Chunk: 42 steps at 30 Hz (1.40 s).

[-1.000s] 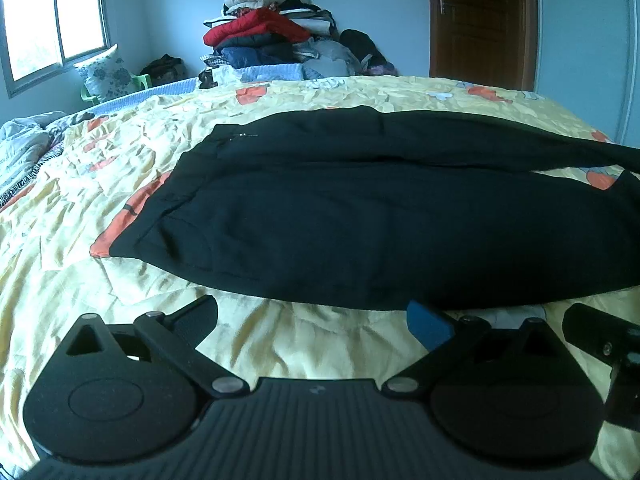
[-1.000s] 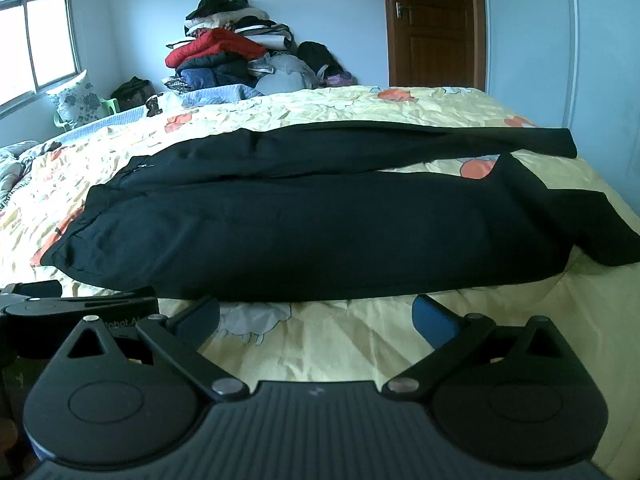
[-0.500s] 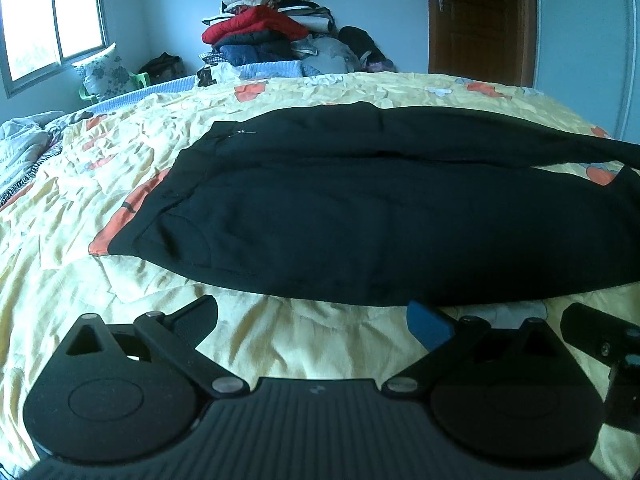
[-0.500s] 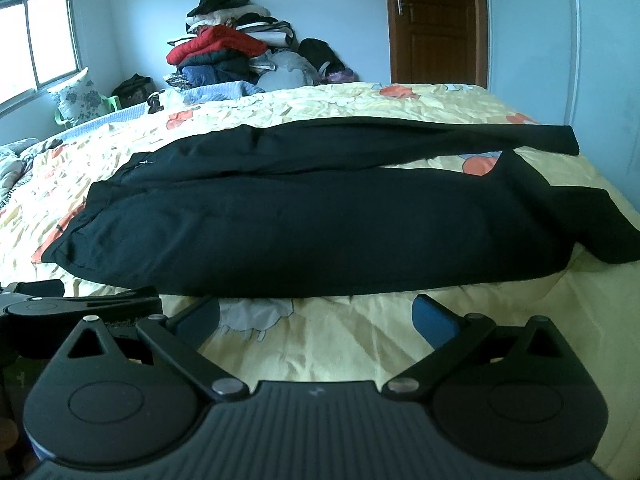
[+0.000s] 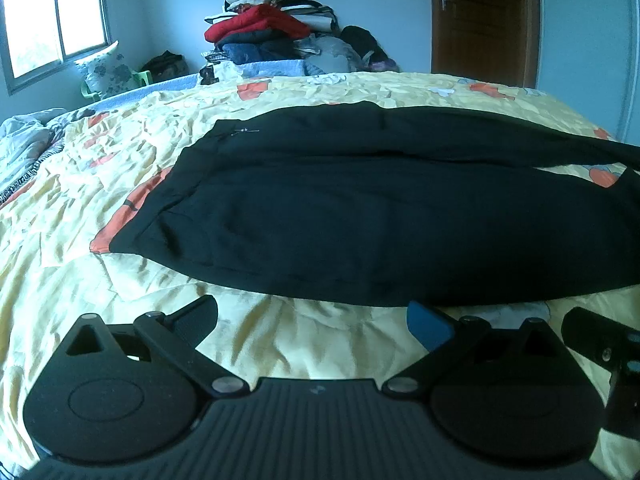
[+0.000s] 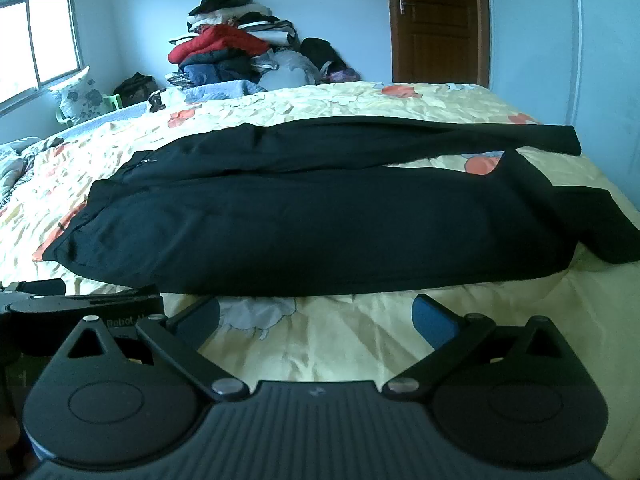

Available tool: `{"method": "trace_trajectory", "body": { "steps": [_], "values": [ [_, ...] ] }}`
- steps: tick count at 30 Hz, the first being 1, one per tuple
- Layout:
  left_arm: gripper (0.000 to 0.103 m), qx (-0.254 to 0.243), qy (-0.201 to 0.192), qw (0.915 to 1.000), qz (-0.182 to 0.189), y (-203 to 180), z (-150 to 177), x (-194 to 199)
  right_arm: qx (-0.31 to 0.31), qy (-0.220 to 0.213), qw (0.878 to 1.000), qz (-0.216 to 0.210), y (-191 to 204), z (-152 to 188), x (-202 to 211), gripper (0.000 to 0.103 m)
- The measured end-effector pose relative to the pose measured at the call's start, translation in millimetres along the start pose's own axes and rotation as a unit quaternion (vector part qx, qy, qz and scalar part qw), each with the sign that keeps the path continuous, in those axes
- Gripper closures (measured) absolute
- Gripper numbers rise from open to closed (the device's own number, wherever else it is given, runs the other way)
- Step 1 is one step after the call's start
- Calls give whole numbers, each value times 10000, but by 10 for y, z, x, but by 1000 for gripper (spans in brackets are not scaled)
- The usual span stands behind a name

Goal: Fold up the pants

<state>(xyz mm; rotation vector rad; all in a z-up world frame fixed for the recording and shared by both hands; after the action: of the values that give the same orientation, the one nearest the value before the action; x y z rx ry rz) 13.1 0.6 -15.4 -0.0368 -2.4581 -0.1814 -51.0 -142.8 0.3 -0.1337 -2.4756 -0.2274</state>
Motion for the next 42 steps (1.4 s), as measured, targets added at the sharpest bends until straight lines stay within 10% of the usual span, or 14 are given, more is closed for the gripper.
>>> {"method": "trace_trajectory", "body": {
  "steps": [42],
  "values": [
    [1,76,72,9999,61,173,-143,-160,342,-111,9991,-237,120,-353,-76,0]
  ]
}}
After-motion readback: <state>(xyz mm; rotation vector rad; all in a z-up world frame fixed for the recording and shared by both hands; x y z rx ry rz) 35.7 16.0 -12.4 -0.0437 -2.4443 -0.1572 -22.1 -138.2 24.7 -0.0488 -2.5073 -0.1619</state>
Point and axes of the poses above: each gripper's, at about its wrist camera, not at the fingertips, and x roughly against the way its jaws point, y to its left, z to its underside, the point moved 2 cm from there along -x, roughly the way its jaws point, and after that the axes turned 1 degree about -z, right-handed, at the moved point
